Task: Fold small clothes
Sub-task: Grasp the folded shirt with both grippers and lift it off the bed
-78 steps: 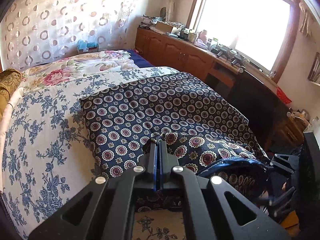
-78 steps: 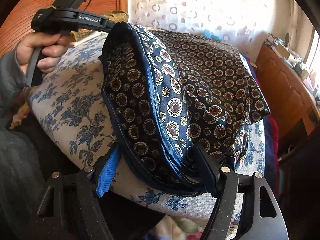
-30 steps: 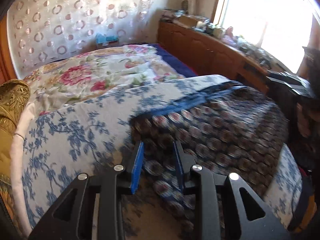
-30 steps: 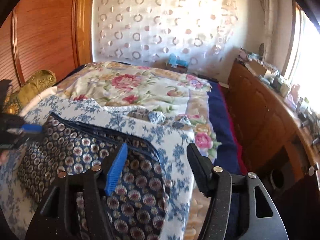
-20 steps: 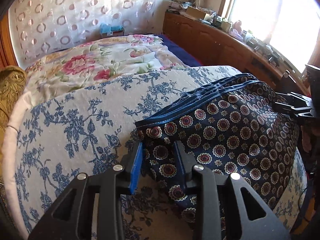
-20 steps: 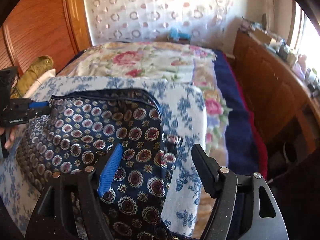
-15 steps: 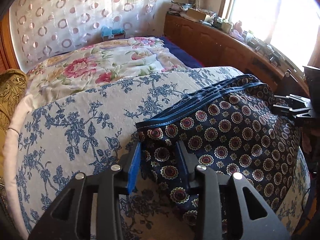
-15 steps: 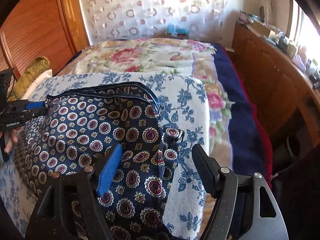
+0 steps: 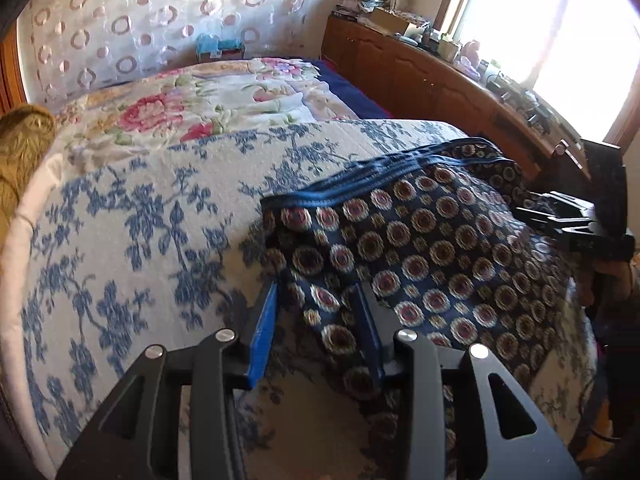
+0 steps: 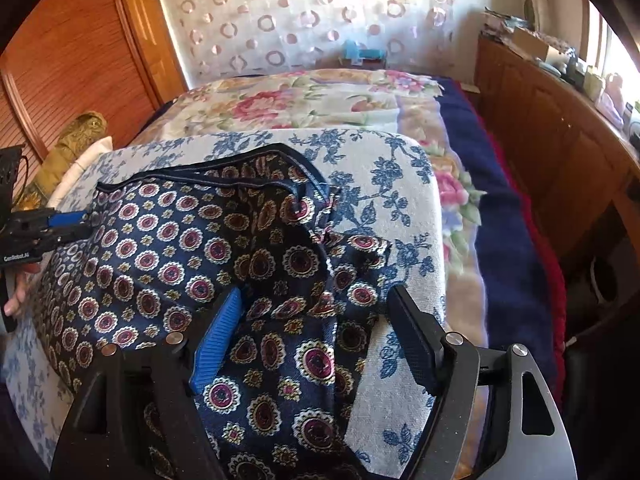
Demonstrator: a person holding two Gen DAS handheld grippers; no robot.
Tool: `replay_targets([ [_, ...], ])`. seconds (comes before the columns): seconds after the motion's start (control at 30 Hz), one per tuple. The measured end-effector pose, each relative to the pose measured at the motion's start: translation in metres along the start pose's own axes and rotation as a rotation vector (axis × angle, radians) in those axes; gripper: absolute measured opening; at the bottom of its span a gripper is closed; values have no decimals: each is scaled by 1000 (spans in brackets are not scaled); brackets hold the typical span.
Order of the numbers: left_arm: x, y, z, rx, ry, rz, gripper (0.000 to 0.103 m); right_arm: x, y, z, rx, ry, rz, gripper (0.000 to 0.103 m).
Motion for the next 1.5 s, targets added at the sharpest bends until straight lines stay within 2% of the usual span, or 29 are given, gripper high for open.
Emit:
replay_targets([
  [0.13,1,0,0,-37,-17,45,38,0,7,1,37,-5,26,49],
  [0.2,4,1,-2,-83,-25,77,38,0,12,2,57,-6,40,34],
  [0.23,5,2,-3,-98,-29,88,38,-1,15,3,82,-1,44,23],
  [0.27,7,2,-4,-108,-33,97,38,-1,18,3,98,0,45,17],
  [0.33,9,2,-6,-132,-40,105,34,-2,20,4,104,-8,51,13],
  [0.37,9,2,-7,-143,-38,111,27,-2,20,6,109,-14,48,10],
  [0.43,9,2,-9,-163,-36,118,6,-2,20,8,108,-24,42,9],
  [0.5,7,-2,-6,-180,-54,105,2,0,19,12,98,-53,34,8],
  [0.8,14,-31,53,-198,-196,-8,1,24,29,64,63,-217,46,7],
  [1.07,21,-23,118,-170,-326,-42,1,63,65,108,66,-335,123,6],
  [1.27,12,7,176,-95,-426,-31,1,103,110,118,106,-397,212,6],
  [1.5,-13,63,249,43,-543,26,1,159,203,121,209,-469,342,6],
])
Point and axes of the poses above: each gripper's, at about its wrist camera, not at the fingertips, and z roughly against the way its jaws point, y to its left, x to its top, the point moved 4 cm from there along -z, roughly the way its jaws point, and after that the axes turned 15 degrees about -x, right-handed, at the moved point
